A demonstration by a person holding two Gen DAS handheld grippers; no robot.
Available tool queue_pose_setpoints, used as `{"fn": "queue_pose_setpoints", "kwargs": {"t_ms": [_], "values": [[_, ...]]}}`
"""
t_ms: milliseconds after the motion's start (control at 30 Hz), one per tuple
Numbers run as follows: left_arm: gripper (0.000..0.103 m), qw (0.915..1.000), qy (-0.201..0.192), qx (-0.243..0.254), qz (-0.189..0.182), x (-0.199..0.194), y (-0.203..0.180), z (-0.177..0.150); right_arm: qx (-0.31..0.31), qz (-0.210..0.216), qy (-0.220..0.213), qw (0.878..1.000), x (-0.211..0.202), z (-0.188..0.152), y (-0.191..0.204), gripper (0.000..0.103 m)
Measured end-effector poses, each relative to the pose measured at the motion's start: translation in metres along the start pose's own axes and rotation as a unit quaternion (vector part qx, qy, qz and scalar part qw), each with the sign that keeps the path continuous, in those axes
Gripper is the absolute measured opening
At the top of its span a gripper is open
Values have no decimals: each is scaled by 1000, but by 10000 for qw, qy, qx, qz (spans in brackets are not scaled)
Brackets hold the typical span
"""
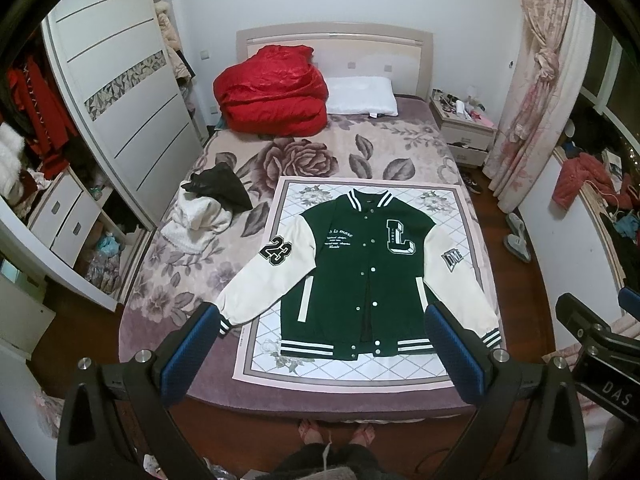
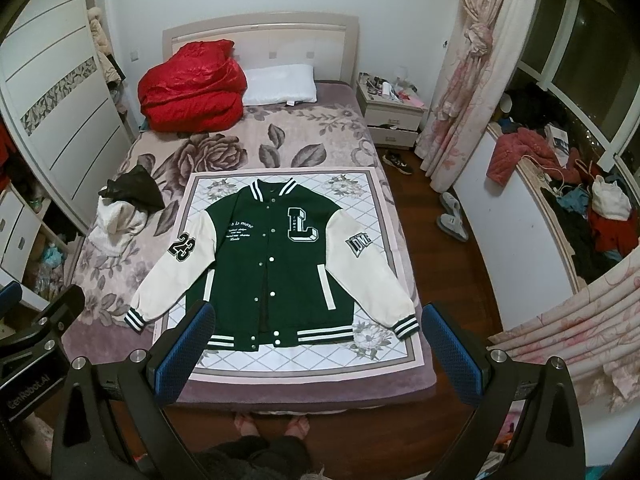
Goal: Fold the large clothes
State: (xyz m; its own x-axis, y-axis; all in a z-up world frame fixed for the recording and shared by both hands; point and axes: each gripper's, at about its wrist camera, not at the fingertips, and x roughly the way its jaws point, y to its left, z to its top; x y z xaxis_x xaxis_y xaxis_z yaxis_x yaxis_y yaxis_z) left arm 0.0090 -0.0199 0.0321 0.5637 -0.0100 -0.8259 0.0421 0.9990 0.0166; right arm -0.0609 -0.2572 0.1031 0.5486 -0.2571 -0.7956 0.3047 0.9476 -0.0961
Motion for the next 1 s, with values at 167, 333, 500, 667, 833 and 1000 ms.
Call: {"fn": "queue_pose_setpoints", "kwargs": {"t_ms": [167, 333, 500, 667, 833, 1000], "values": [[103, 10000, -6, -17, 9, -1, 1, -8, 7, 7, -7, 10000, -2, -1, -1, 103], [103, 10000, -11, -18, 13, -2, -1, -6, 2, 16, -15, 10000, -3, -1, -1, 103], [103, 10000, -39, -10, 7, -2, -1, -4, 13, 17, -25, 10000, -4, -2, -2, 103], [103, 10000, -47, -20, 13, -3, -4, -2, 14, 21, -21, 10000, -5, -2, -1, 103], [103, 10000, -66, -6, 28, -2, -10, 5, 20, 26, -35, 10000, -6, -2, -2, 103], [103, 10000, -66, 3, 7, -4, -3, 4, 21, 20, -45, 10000, -6, -4, -3, 103]]}}
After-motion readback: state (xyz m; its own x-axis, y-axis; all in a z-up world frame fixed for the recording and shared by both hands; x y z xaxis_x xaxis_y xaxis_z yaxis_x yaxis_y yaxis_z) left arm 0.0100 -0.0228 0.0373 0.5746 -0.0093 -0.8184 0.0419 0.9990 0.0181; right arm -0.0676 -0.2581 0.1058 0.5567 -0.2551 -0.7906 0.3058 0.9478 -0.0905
